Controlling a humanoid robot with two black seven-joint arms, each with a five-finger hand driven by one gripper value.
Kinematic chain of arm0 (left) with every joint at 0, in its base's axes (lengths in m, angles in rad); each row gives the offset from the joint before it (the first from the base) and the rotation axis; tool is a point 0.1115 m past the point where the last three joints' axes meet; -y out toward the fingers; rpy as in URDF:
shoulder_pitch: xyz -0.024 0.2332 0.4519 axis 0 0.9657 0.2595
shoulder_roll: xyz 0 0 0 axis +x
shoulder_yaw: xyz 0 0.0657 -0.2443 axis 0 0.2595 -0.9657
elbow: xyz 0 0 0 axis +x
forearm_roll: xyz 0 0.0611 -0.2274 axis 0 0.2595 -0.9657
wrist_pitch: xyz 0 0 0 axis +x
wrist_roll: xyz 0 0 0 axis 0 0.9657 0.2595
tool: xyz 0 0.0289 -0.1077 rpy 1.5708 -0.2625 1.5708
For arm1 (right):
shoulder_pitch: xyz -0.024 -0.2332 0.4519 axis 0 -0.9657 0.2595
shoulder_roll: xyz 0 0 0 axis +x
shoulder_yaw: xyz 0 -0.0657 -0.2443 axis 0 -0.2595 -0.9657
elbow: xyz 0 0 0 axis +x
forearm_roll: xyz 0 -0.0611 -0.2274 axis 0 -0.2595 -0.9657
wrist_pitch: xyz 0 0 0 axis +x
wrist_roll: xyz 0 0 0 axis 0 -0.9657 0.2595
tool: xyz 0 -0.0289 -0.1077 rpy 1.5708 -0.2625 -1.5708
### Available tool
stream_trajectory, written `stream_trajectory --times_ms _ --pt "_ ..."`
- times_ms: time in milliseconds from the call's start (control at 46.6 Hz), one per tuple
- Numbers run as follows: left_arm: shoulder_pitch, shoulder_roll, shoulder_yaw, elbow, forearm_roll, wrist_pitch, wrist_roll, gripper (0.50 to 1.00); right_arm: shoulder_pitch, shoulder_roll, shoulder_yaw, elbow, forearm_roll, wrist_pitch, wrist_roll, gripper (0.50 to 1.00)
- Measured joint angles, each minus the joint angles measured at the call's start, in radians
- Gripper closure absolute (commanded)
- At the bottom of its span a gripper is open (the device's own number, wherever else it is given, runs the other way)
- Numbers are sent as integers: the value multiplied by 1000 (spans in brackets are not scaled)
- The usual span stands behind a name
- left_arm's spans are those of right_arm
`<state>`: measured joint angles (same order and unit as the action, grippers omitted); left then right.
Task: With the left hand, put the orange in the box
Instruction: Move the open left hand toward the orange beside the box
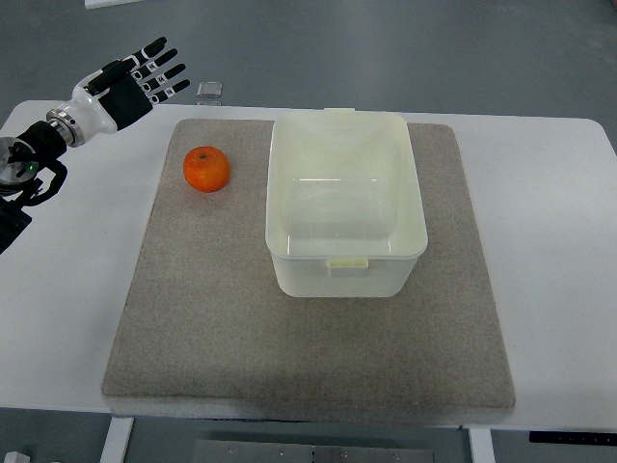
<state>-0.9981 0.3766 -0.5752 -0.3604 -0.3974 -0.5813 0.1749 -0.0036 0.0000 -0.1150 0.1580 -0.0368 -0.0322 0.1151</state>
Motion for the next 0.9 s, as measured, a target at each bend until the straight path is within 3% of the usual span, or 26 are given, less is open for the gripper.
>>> stream_trajectory --times_ms 730,902 --pt "-42 15 6 -9 9 -7 -42 506 0 0 0 0 0 0 0 568" --pt "-52 30 15 -13 203 -15 -79 506 1 0 0 0 0 0 0 568"
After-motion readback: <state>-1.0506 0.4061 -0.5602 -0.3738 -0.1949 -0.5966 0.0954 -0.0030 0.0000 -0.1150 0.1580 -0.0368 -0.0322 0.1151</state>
